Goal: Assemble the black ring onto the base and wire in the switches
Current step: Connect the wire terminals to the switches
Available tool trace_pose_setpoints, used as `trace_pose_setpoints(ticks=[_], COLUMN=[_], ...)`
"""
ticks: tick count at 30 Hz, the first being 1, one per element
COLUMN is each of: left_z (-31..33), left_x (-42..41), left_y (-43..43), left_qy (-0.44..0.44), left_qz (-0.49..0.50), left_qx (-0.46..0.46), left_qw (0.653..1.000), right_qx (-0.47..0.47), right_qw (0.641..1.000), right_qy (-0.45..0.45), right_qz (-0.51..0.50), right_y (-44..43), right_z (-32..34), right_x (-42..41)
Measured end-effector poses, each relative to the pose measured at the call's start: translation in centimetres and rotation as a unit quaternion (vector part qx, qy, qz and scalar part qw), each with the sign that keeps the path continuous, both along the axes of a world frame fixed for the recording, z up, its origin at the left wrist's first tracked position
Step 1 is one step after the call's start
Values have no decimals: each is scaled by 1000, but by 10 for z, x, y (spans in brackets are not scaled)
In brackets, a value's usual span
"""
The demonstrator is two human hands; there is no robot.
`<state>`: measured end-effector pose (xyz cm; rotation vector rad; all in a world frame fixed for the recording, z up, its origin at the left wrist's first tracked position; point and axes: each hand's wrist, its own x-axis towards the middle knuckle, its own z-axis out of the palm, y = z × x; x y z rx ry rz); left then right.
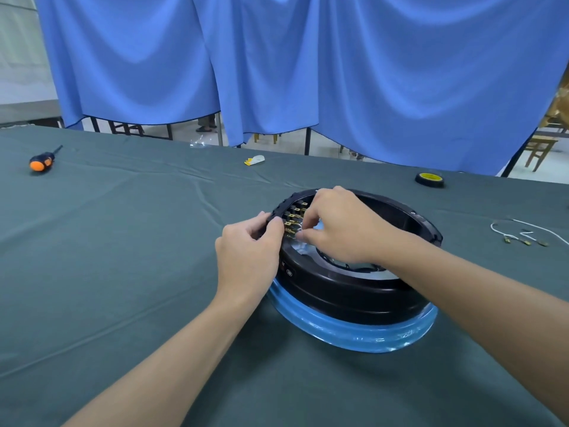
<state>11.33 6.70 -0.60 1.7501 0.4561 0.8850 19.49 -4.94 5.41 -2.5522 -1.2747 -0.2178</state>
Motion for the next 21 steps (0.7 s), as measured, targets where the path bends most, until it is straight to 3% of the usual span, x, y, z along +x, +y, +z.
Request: trace_pose_setpoints(ticks=[7, 10, 16, 21], left_z=[-1, 2, -1, 4], left_x=[0, 0, 0, -1], left_y=[-3, -5, -3, -1], left_qy=[2, 2, 6, -14], left_qz=[1, 9, -5, -4], left_qx=[31, 38, 50, -3], left_qw=[1000, 999, 999, 1000], right_qx=[5, -13, -33, -62], right_qw=[999, 998, 997, 997], right_qy=[46, 11, 28, -18], right_qz=[-25, -64, -64, -45], right_y=[-2, -6, 2, -7], right_z=[2, 5, 3, 1], right_x=[-3, -1, -3, -2])
